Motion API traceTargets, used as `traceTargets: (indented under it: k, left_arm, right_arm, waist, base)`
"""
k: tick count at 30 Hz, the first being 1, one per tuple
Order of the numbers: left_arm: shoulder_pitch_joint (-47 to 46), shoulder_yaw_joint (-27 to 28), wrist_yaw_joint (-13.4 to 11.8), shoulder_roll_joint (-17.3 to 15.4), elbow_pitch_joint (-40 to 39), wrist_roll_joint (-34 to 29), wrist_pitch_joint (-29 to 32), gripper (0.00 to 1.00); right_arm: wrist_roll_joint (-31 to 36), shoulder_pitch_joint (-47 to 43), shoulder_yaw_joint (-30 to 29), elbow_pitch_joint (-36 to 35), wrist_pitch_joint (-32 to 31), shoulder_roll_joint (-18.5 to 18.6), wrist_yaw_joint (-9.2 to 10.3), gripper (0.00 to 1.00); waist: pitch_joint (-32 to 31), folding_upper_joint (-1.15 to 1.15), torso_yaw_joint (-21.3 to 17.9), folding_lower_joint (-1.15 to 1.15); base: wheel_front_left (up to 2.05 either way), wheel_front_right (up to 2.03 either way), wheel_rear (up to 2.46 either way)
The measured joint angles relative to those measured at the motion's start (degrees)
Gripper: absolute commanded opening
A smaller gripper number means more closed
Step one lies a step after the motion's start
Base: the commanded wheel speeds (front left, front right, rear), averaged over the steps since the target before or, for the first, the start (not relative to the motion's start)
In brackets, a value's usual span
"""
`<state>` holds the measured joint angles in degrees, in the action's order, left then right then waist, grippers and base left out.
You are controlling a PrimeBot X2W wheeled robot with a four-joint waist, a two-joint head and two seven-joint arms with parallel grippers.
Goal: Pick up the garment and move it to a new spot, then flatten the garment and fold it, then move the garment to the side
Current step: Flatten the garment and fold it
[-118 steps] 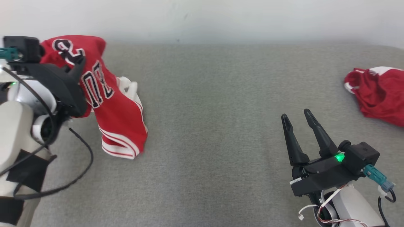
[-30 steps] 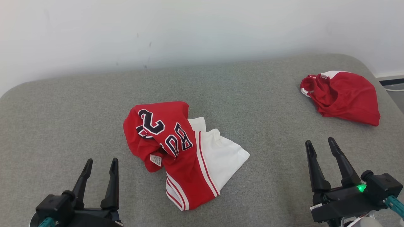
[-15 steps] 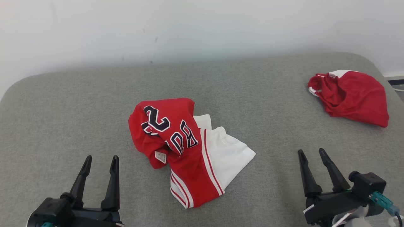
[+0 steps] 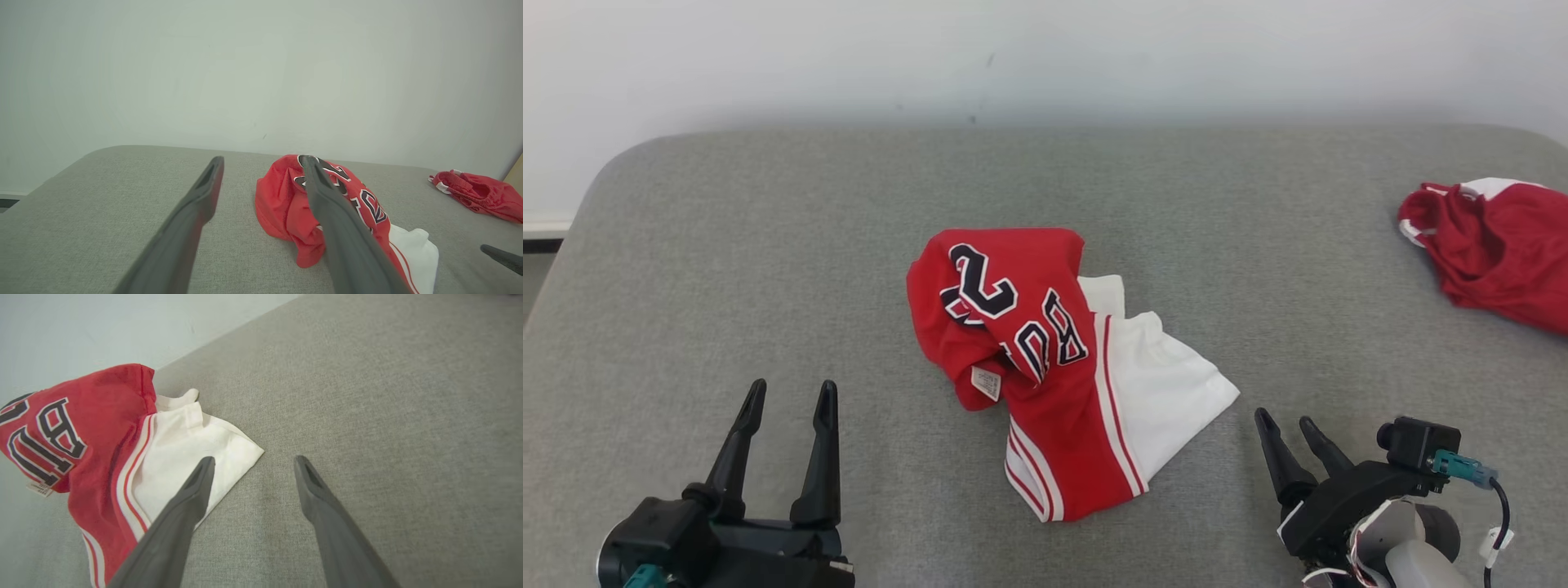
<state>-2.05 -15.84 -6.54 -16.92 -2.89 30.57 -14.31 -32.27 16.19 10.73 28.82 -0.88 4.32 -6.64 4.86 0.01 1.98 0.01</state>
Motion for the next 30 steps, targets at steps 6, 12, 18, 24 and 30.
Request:
traceTargets:
  k: [6, 12, 18, 24, 30]
  left_arm:
    - [-0.23, 0.01, 0.01, 0.25, -0.16, 0.01, -0.01, 1.0]
    - [-0.99, -0.08, 0.07, 0.34, -0.03, 0.0, -0.01, 1.0]
    - [-1.54, 0.05, 0.53, 0.42, 0.21, 0.01, -0.01, 1.0]
    - [-1.57, 0.37, 0.52, 0.41, 0.54, 0.01, -0.01, 1.0]
    - [-1.57, 0.6, 0.51, 0.54, 0.84, 0.0, -0.01, 1.0]
  right_arm:
    - [-1.55, 2.72, -0.65, 4.91, -3.91, -0.27, 0.68, 1.0]
    - [-4.24, 6.42, -1.16, 8.38, -6.16, -0.66, 1.19, 1.0]
    - [-5.17, 8.66, -1.49, 11.4, -7.13, -0.66, 2.46, 1.0]
    - [-6.7, 11.1, -1.45, 14.13, -7.42, -0.65, 2.66, 0.8]
    - [-7.62, 12.49, -0.79, 16.31, -7.5, -0.64, 2.57, 0.0]
  waist:
    - [1.32, 0.0, 2.46, 0.0]
    - [2.79, 0.0, 4.37, 0.0]
    - [3.73, 0.0, 5.97, 0.0]
    - [4.31, 0.0, 6.93, 0.0]
    - [4.11, 0.0, 7.06, 0.0]
  base:
    - [0.0, 0.0, 0.0]
    - [0.0, 0.0, 0.0]
    - [0.0, 0.0, 0.0]
    - [0.0, 0.0, 0.0]
    - [0.0, 0.0, 0.0]
